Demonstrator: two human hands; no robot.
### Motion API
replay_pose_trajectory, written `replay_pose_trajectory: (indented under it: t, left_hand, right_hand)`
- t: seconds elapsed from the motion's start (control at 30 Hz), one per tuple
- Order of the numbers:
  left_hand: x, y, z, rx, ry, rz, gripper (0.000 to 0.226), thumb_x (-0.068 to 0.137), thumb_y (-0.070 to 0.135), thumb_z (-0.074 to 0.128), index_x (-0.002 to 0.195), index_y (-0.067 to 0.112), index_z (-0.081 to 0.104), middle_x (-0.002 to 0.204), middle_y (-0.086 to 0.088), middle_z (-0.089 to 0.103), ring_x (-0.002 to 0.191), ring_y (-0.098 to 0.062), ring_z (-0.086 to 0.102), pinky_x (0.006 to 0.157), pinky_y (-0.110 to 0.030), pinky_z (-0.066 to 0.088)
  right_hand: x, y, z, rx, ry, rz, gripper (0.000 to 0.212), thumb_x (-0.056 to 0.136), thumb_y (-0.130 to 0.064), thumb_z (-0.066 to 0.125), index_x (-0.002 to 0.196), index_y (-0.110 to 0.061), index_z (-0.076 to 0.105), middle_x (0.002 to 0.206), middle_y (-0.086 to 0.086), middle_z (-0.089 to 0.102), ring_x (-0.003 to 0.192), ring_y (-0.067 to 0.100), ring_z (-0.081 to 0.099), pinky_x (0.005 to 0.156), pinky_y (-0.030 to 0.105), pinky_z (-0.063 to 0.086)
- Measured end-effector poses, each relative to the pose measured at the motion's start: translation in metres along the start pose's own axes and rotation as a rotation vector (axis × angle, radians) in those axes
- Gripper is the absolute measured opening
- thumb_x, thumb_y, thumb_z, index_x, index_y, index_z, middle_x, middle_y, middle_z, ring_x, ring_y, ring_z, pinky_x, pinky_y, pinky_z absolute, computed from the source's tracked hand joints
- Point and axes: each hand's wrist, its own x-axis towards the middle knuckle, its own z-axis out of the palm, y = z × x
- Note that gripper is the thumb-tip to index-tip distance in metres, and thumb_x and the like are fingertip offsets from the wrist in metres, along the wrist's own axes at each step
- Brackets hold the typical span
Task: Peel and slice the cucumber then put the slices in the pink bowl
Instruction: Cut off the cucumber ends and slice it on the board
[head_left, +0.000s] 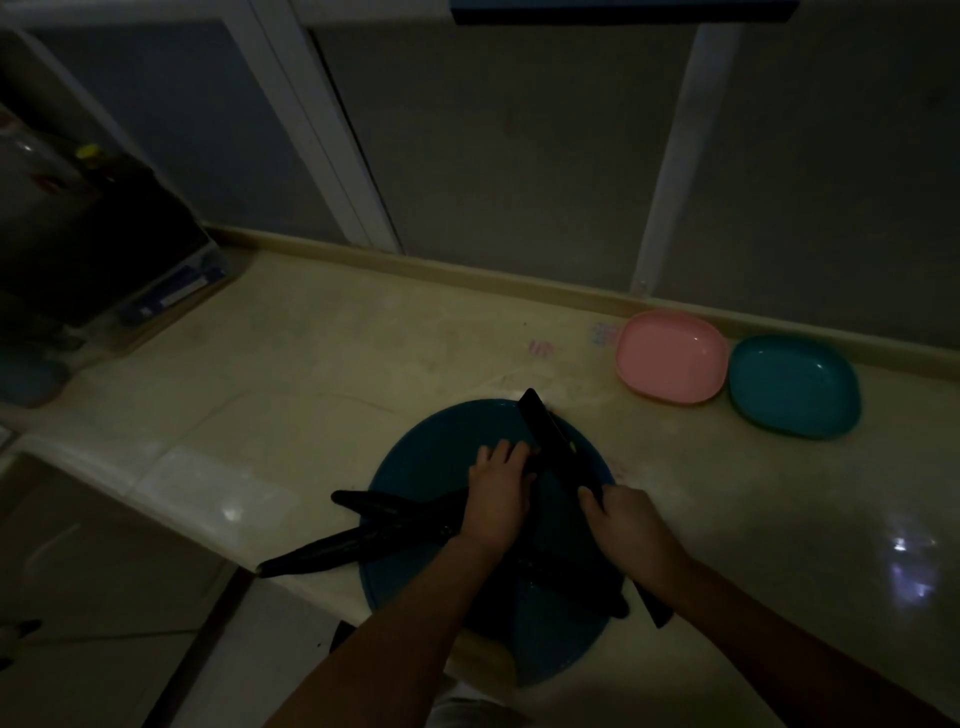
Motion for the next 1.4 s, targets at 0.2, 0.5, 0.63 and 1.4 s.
replay_pose_trajectory:
  t: [0.2, 0.5, 0.63, 1.4]
  left_hand:
    - [0.0, 0.0, 0.001, 0.006, -0.001, 0.002, 0.028, 0.095, 0.017, 0.046, 0.123, 0.016, 0.051, 0.117, -0.007, 0.052, 0.106, -0.025, 0.042, 0.084, -0.034, 0.034]
    - [0.001, -0.002, 0.002, 0.001, 0.003, 0.01, 0.029, 0.096, 0.017, 0.046, 0.124, 0.016, 0.052, 0.117, -0.007, 0.053, 0.105, -0.025, 0.042, 0.083, -0.034, 0.035]
    - [0.001, -0.001, 0.001, -0.006, 0.016, 0.012, 0.028, 0.095, 0.017, 0.047, 0.123, 0.014, 0.053, 0.116, -0.008, 0.053, 0.104, -0.025, 0.043, 0.082, -0.034, 0.035]
    - [0.0, -0.002, 0.002, -0.02, 0.024, -0.003, 0.022, 0.095, 0.017, 0.048, 0.116, 0.014, 0.054, 0.114, -0.007, 0.054, 0.102, -0.023, 0.042, 0.078, -0.031, 0.033]
  right_hand:
    - [0.0, -0.003, 0.0, -0.026, -0.019, 0.006, 0.045, 0.1, -0.028, 0.037, 0.058, -0.014, 0.037, 0.057, 0.0, 0.042, 0.049, 0.008, 0.039, 0.043, 0.02, 0.027]
    - [0.007, -0.008, 0.011, -0.005, -0.021, 0.02, 0.045, 0.101, -0.027, 0.036, 0.057, -0.014, 0.037, 0.055, 0.0, 0.041, 0.046, 0.008, 0.036, 0.041, 0.018, 0.025]
    - [0.008, -0.01, 0.015, -0.032, -0.011, 0.005, 0.046, 0.101, -0.026, 0.035, 0.057, -0.016, 0.035, 0.055, -0.001, 0.04, 0.045, 0.007, 0.035, 0.039, 0.018, 0.022]
    - [-0.003, -0.007, 0.009, 0.008, 0.019, 0.005, 0.046, 0.101, -0.026, 0.037, 0.056, -0.015, 0.036, 0.053, -0.001, 0.04, 0.045, 0.007, 0.036, 0.041, 0.018, 0.025]
